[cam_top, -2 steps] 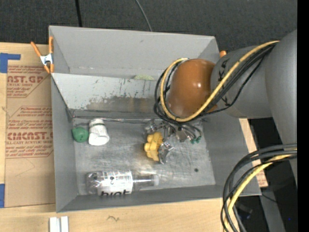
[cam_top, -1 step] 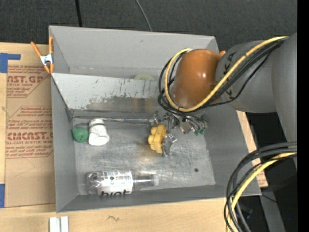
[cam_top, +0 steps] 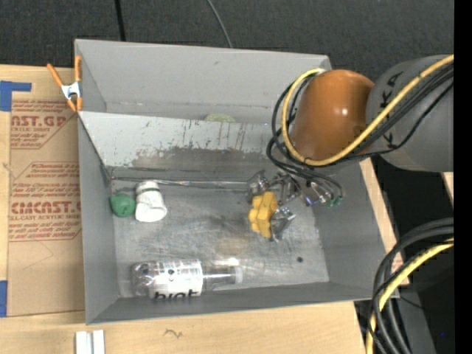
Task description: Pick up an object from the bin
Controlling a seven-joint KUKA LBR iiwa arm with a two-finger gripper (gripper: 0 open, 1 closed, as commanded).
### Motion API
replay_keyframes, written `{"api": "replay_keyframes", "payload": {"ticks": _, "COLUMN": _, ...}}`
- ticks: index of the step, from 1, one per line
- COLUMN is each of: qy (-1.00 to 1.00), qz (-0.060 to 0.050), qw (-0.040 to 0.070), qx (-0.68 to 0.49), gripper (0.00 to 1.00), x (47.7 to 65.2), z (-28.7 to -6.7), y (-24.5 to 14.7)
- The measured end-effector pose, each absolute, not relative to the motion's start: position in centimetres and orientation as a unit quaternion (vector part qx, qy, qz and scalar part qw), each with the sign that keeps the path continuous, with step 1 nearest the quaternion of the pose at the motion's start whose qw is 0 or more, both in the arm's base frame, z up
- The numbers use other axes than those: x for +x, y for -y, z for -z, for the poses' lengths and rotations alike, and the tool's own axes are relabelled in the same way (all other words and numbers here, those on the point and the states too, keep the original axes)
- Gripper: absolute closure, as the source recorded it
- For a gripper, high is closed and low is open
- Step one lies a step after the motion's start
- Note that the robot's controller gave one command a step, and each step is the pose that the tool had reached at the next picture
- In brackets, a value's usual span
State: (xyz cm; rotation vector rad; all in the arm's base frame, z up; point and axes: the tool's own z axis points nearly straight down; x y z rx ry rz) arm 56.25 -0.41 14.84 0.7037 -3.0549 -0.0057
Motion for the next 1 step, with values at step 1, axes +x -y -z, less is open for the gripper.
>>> {"api": "replay_keyframes", "payload": {"ticks": 1, "qy": 0.970, "qz": 0.000, "qw": 0.000, "qx": 0.245, "gripper": 1.00, "x": 56.97, "z": -21.93, "y": -1.49}}
